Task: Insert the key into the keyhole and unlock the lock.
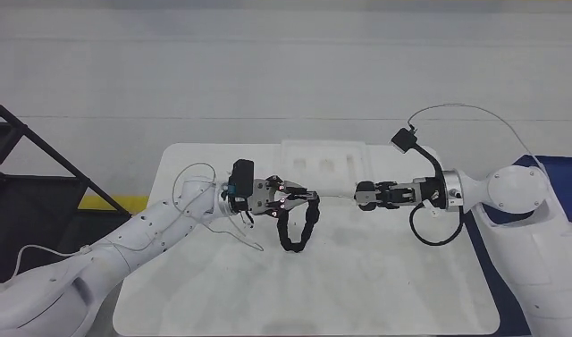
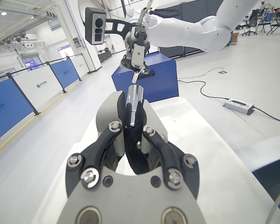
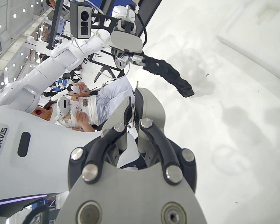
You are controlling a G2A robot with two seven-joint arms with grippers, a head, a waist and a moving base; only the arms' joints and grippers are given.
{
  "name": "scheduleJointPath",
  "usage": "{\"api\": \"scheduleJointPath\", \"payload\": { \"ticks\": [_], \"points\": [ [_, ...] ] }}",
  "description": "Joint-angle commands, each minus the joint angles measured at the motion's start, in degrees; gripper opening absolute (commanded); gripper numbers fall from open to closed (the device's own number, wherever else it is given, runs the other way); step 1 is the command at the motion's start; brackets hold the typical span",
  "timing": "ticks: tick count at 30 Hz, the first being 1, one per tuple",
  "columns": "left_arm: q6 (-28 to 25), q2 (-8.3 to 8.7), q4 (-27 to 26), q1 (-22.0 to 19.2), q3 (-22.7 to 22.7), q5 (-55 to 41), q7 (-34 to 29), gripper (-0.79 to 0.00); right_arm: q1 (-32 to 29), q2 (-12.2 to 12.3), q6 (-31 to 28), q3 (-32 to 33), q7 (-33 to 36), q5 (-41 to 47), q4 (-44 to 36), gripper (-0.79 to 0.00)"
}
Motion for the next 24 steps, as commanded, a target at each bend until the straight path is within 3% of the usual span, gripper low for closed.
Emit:
{"api": "scheduleJointPath", "payload": {
  "ticks": [1, 12, 18, 24],
  "points": [
    [0.7, -0.20, -0.3, 0.9, -0.4, 1.1, 1.3, -0.785, 0.2, 0.1, 0.5, -0.2, 0.9, -0.1, -0.6, -0.785],
    [9.3, -3.82, 5.7, 1.2, -0.3, 16.6, 14.9, -0.785, 1.1, 0.7, 3.9, -2.3, 2.7, -3.3, -7.5, -0.785],
    [11.5, -6.44, 9.0, 1.0, 0.3, 16.1, 17.1, -0.785, 0.9, 1.1, 6.1, -3.5, 1.7, -7.8, -11.4, -0.785],
    [13.0, -7.95, 11.2, 0.6, 1.2, 15.6, 18.5, -0.785, 0.4, 1.4, 7.0, -4.6, -0.4, -11.8, -13.4, -0.785]
  ]
}}
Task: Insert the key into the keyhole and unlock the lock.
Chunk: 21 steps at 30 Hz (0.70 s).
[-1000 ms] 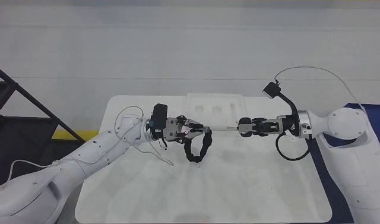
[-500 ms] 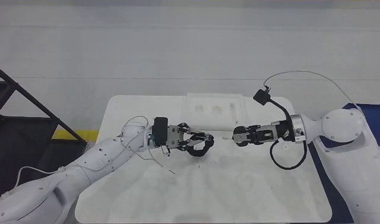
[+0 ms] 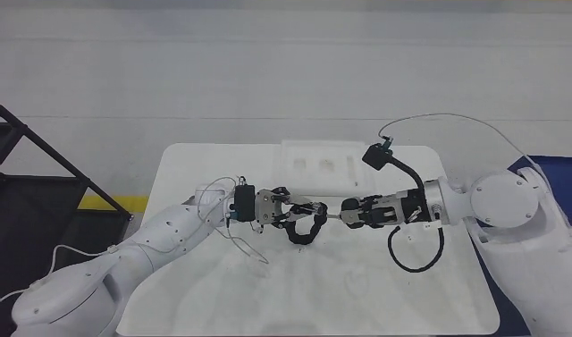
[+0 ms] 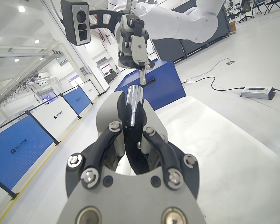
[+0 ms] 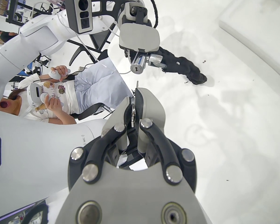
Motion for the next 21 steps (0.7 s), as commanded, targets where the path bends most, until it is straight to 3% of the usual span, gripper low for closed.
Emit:
{"api": "scheduleJointPath", "payload": {
  "ticks": [1, 12, 15, 21],
  "points": [
    [0.5, -0.33, 0.6, 0.0, 0.3, -0.2, 0.5, -0.785, -0.1, 0.1, -0.1, -0.2, -0.6, -1.5, -0.4, -0.785],
    [0.1, -0.64, 0.7, 0.6, 0.7, -2.3, 0.1, -0.785, -0.4, 0.1, -0.3, -0.2, -2.1, -2.1, -0.8, -0.785],
    [0.1, -0.58, 0.1, 2.6, -0.1, -3.9, -1.9, -0.785, -1.2, 0.3, -0.8, 0.1, -2.9, -2.3, -2.0, -0.785],
    [-0.2, -0.73, 1.2, 4.3, -1.1, -1.8, -0.2, -0.785, -1.2, 0.8, -0.6, 0.8, -0.7, -3.4, -5.2, -0.785]
  ]
}}
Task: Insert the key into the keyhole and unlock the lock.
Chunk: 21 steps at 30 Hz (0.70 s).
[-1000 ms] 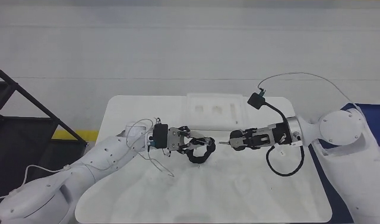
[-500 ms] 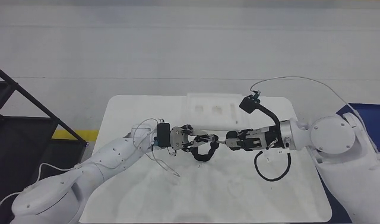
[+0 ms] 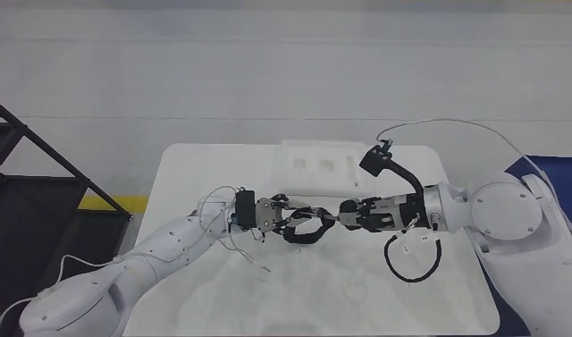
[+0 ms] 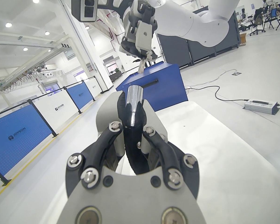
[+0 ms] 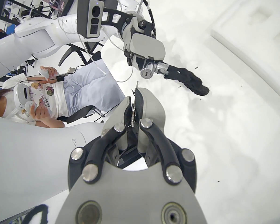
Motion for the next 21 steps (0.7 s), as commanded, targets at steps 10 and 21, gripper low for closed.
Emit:
{"api": "scheduleJointPath", "payload": {
  "ticks": [10, 21],
  "points": [
    [5.4, -1.04, 1.5, -1.0, 0.6, 5.8, 5.4, -0.785, 1.0, 0.4, 0.0, -1.8, 1.9, -1.4, -1.5, -0.785],
    [6.9, -1.22, 1.1, -2.1, 1.5, 4.2, 6.8, -0.785, 1.8, 0.7, -0.3, -3.5, 1.0, -4.1, -2.9, -0.785]
  ]
}}
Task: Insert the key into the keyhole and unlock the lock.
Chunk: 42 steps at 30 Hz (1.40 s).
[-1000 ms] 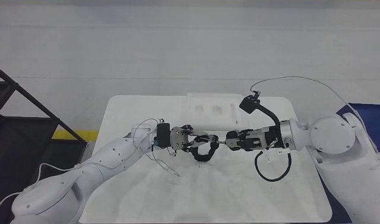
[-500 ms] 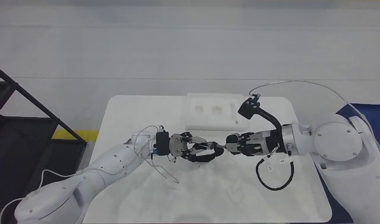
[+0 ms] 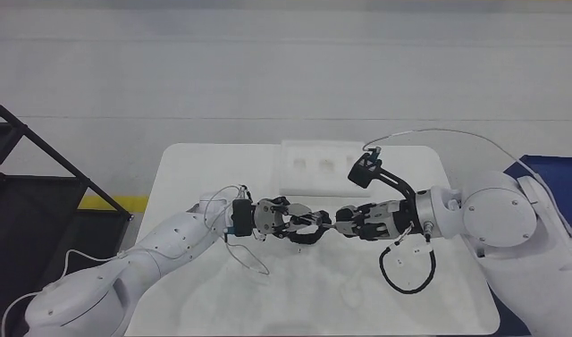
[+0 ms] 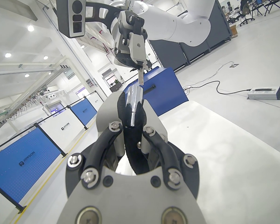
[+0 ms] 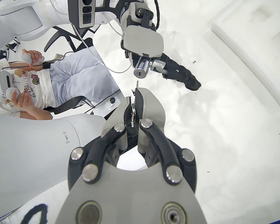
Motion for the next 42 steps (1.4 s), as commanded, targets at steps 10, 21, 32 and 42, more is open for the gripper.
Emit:
{"api": "scheduleJointPath", "payload": {
  "ticks": [10, 21, 32, 42],
  "points": [
    [-0.1, 0.67, -1.0, -1.3, 1.8, -0.8, -0.1, -0.785, 0.4, 0.3, -0.8, -0.6, -1.4, -1.9, -1.6, -0.785],
    [0.1, 1.10, -1.4, -2.0, 3.1, -1.8, 0.1, -0.785, 0.5, 0.7, -1.0, -0.9, -1.8, -1.7, -2.0, -0.785],
    [0.4, 1.13, -1.4, -2.3, 3.5, -1.9, 0.4, -0.785, 0.5, 0.9, -0.2, -1.0, -2.6, 0.3, -1.0, -0.785],
    [0.6, 0.97, -1.4, -2.3, 3.6, -1.4, 0.6, -0.785, 1.0, 1.0, 1.3, -1.2, -3.6, 1.7, 0.5, -0.785]
  ]
}}
